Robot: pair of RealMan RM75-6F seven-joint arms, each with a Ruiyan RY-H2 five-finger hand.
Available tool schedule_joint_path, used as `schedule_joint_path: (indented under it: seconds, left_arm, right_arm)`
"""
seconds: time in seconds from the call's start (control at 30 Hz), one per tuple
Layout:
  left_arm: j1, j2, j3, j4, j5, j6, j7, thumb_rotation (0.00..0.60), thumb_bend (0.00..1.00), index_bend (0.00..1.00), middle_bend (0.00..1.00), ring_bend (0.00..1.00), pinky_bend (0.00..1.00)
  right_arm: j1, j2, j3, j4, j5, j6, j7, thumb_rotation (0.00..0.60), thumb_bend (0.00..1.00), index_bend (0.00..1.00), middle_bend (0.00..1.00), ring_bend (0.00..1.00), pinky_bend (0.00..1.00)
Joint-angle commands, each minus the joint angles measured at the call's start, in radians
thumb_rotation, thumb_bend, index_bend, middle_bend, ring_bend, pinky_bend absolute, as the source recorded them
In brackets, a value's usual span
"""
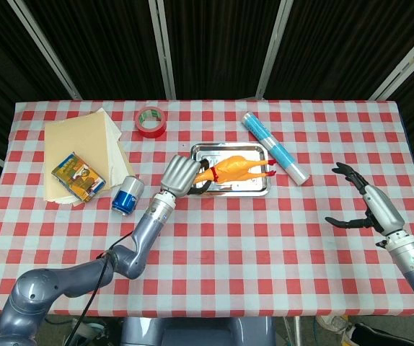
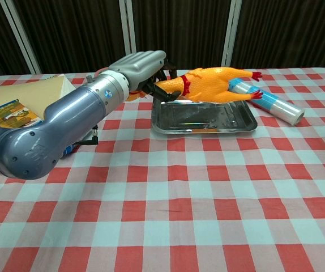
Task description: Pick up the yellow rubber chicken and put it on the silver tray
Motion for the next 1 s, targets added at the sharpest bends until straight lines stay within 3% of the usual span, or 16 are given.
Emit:
schedule_joint_path:
  seconds: [0.03,0.37,0.7,0.87,1.0]
  left_arm:
    - [-0.034,-0.07,-0.041,0.111,-0.031,-0.058,-0.05,0.6,0.65,0.64,0.7,0.63,0.66]
    - [-0.096,-0.159,-0.083,0.317,-0.057,-0.144,-0.072,0.6,0.57,0.62,0.68,0.62,0.65]
    - [-0.163,-0.226,-0.135,0.465,-0.093,-0.219,-0.082,0.6,0.44,0.56,0.62,0.57,0.63]
    - [-0.192,-0.246,-0.163,0.501,-0.115,-0.257,-0.087,0.6,0.36,0.47,0.55,0.49,0.5]
    - [-0.21,-0.24,-0.181,0.506,-0.132,-0.299,-0.084,0.6,0.26,0.32,0.41,0.35,0.37]
  right_arm:
    - [-0.003,0.003,0.001,0.001,0.0,0.0,0.005,0.524,0.17,0.0,0.13,0.09,0.14]
    - [-0.004,0.008,0.005,0.006,-0.006,-0.008,0.021,0.524,0.17,0.0,0.13,0.09,0.14]
    - [-0.007,0.016,0.006,0.016,-0.01,-0.012,0.043,0.524,0.17,0.0,0.13,0.09,0.14]
    - [-0.01,0.019,0.007,0.02,-0.01,-0.01,0.051,0.524,0.17,0.0,0.13,0.09,0.14]
    - [-0.016,0.023,0.007,0.022,-0.011,-0.005,0.058,0.524,0.17,0.0,0.13,0.09,0.14]
